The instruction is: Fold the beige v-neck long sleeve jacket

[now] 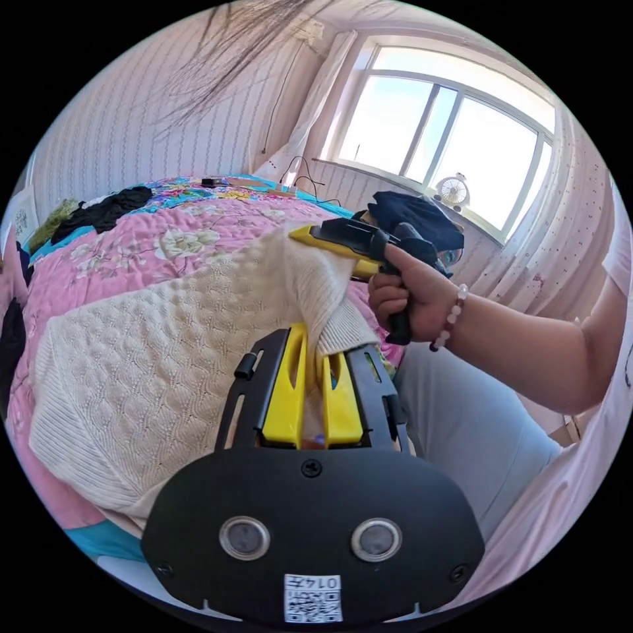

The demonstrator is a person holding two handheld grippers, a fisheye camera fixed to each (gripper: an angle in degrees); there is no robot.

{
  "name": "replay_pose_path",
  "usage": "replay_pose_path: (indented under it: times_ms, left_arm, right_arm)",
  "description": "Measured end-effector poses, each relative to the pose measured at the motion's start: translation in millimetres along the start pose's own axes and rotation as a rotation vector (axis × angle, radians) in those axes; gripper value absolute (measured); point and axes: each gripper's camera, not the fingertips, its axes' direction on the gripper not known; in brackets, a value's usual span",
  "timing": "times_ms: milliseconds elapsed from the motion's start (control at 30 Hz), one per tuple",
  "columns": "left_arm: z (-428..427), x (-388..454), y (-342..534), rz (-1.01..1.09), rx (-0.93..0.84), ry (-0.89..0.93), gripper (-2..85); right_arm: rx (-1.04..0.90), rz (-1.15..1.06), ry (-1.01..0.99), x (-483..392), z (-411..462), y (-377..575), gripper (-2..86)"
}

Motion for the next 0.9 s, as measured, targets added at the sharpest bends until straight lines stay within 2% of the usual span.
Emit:
replay_pose_path:
  times_ms: [100,233,367,433,533,600,700,767,833,900]
  left_arm:
    - [-21,-17,9,-0.037,0.062,-0.013,2.8]
    - [-72,-41,24,-0.158,0.136,-0.120,3.6]
    - [-103,-70,54,-0.309,0.033,-0.301,5.2]
    - [-117,-83,68,-0.384,0.010,-0.330,5.7]
    - [-142,-97,82,-0.459,0.019,-0.312,7.9]
    - [-155,-102,86,-0.498,0.047,-0.311,8.6]
    - [-159,-114,91,-0.564,0.079,-0.314,11.4]
    - [-145,-121,89,-0.591,0.052,-0.330,18.4]
    - [-133,-125,89,-0.629,0.044,-0.310,19.5]
    - [-119,-133,90,-0.686,0.032,-0.260,19.9]
  right_arm:
    - [-0.153,-0.297,0.142,-69,44,-11,7.3]
    - [-0.403,-0.559,0.132,-143,138,-5,8.0]
    - [-0.623,-0.668,0.204,-171,234,17,10.7]
    - [-0.730,-0.678,0.231,-176,278,29,11.2]
    - [-0.728,-0.663,0.114,-192,287,28,11.3]
    - [-0.693,-0.677,0.109,-202,281,21,11.4]
    - [-0.629,-0.770,0.192,-218,274,2,13.1]
    - [-0.613,-0.833,0.291,-226,277,-11,16.6]
    - [-0.637,-0.911,0.415,-232,293,-25,21.2]
    - [-0.704,-0.952,0.467,-231,311,-33,21.7]
